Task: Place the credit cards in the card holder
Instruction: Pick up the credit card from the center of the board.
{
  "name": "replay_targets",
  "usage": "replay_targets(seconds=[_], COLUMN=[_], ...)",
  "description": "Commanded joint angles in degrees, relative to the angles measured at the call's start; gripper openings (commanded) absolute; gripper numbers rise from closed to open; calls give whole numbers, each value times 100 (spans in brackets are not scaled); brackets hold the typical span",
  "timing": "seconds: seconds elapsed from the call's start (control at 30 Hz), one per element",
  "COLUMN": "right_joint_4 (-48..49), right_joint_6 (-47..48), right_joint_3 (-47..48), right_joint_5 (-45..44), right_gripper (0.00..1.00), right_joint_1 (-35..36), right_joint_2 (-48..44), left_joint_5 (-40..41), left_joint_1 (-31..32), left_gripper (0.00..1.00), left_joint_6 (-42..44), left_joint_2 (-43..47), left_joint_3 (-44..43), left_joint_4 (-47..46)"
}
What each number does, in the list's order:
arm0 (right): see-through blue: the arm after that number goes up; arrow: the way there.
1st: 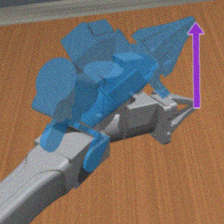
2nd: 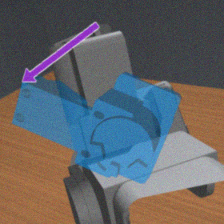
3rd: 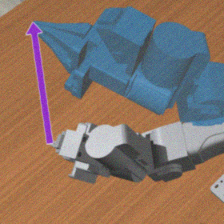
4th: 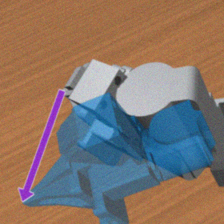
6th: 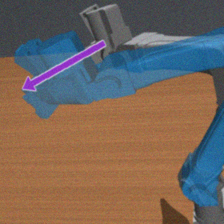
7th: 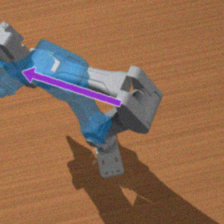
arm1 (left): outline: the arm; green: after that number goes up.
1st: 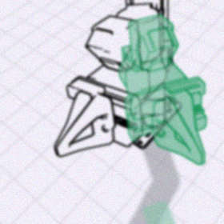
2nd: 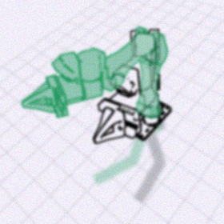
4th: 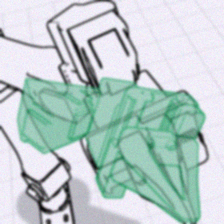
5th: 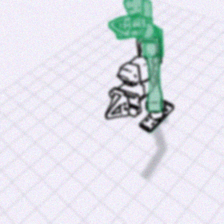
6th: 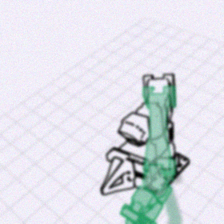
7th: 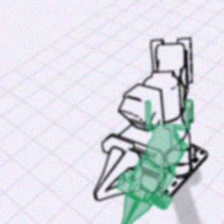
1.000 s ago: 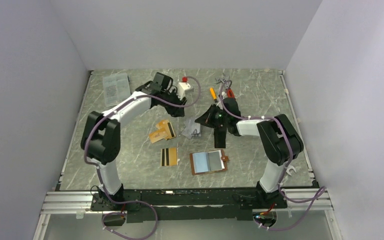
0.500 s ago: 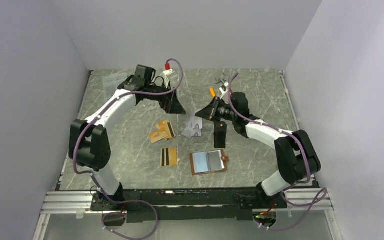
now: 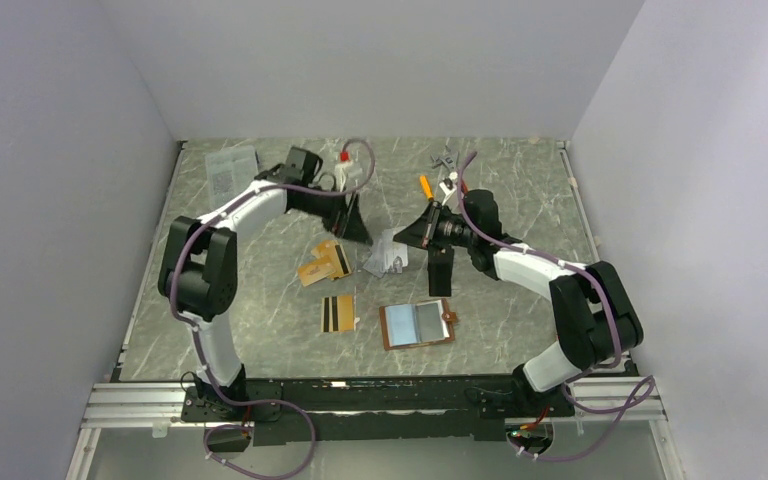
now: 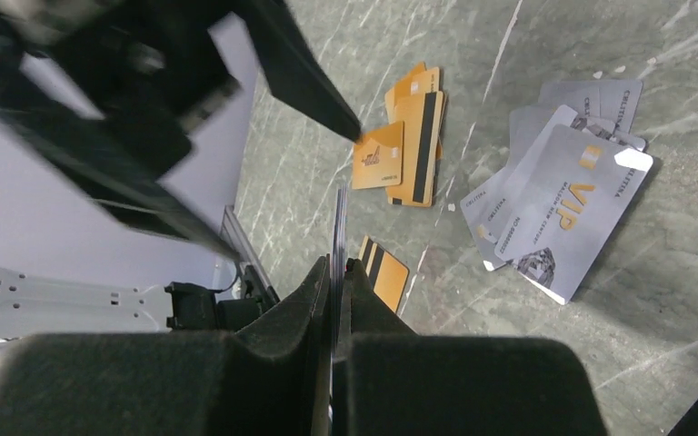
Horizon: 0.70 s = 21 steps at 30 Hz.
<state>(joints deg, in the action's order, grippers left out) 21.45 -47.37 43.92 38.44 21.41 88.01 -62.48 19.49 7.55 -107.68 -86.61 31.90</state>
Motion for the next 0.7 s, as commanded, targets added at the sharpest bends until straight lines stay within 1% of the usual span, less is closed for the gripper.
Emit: replay_targets(seconds=[0.0,0.07,0.1,0.13,0.17,0.2,0.23,0.27,0.37,0.43,0.53,0.67], right_joint_4=[300,324,324,335,368,447,644,1018,1585,1942,2422,2462], right_joint_6=[160,154,135,121,85,49,-35,-171,-479,-702,-984,-1000], right_joint_3=[-166,-215,-212,-209,-209,-223,-291,-362,-405,-418,-480,-527], right_joint_5=[-31,-77,-53,-14,16,34,72,114,229,298,395,376], right_gripper=[0,0,0,0,0,0,0,0,0,0,0,0], right_joint_1=[-44,-64,-74,-76,-84,-84,-84,-84,-71,-71,-51,-36], right_joint_2=[-433,-504,-505,-480,-459,-440,-428,-407,-265,-142,-4,54], left_joint_5=[1472,2281,2654,2918,2941,2863,2652,2156,1214,982,862,608], left_joint_1=[-4,39,75,118,125,130,134,128,174,309,451,477], left_gripper=[99,99,99,99,99,99,99,99,99,99,99,99], left_joint_6=[-1068,-1031,-976,-1007,-1145,-1311,-1505,-1762,-2661,-2924,-3017,-3142], left_joint_2=[763,807,1013,1229,1473,1683,1832,1929,2068,1983,1814,1543], left_joint_3=[706,430,478,719,1029,1512,1808,2102,2898,3064,3184,3141], left_joint_4=[-674,-158,-168,-391,-867,-1308,-1661,-2062,-3441,-3842,-4229,-4568])
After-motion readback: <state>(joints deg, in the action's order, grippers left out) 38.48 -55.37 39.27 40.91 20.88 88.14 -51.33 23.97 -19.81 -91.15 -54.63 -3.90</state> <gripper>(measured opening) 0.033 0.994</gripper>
